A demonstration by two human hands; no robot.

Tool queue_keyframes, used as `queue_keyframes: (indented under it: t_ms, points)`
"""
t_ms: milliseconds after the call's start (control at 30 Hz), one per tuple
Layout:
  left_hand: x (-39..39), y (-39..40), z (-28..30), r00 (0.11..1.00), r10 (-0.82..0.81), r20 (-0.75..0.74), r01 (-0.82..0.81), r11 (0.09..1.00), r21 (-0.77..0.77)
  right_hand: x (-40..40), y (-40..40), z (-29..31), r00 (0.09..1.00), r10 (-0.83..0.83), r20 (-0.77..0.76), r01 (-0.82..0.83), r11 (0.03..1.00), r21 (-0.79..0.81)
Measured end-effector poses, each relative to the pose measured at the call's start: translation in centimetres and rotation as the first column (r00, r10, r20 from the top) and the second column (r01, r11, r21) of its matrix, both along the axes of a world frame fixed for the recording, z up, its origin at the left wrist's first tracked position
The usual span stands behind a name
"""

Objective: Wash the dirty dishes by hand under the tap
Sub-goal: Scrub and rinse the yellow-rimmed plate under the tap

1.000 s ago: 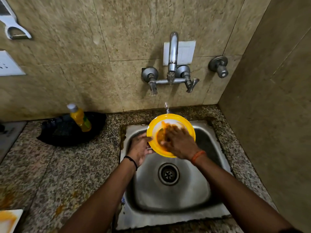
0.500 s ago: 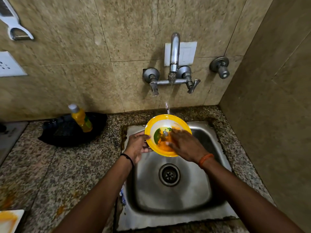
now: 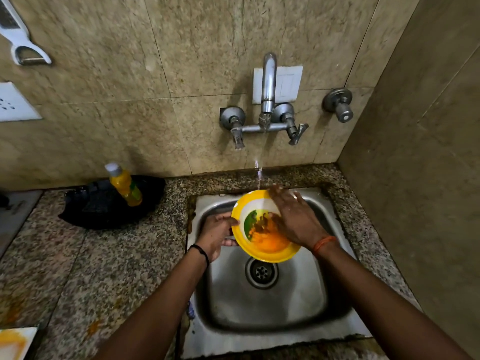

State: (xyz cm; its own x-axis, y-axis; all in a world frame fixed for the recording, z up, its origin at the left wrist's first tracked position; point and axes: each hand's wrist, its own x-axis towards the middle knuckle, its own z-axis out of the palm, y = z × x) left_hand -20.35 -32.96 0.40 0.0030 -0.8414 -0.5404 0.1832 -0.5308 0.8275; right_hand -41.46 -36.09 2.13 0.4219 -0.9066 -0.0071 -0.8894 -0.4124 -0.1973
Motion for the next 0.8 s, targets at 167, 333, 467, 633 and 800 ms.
queue_keyframes:
  t_ms: [167,333,467,633,800]
  points:
    - [1.6,-0.6,0.2,1.000,-0.003,0.020,0.003,1.000,-0.019,-2.3,-0.8,-0.7,0.837,-0.410,0.362,0.291,0.895,0.339]
    - [1.2,-1.0,0.6,0.996,-0.081,0.021,0.082,0.996,-0.042,-1.6,-1.8,-1.4,0.841,-0.445,0.308,0.399,0.894,0.203]
    - [1.4,-1.1,0.7,1.000,-0.030,0.008,0.030,0.998,-0.050,-1.0,-2.2,-0.9,0.861,-0.443,0.247,0.433,0.896,0.098]
    - [2.2,-1.5,1.1,0.999,-0.013,0.037,0.016,0.997,-0.073,-0.7,-2.7,-0.5,0.860,-0.422,0.288,0.341,0.894,0.290]
    - [2.8,-1.8,1.2,0.996,-0.014,0.085,0.021,0.997,-0.078,-1.1,-2.8,0.3,0.794,-0.438,0.421,0.133,0.802,0.582]
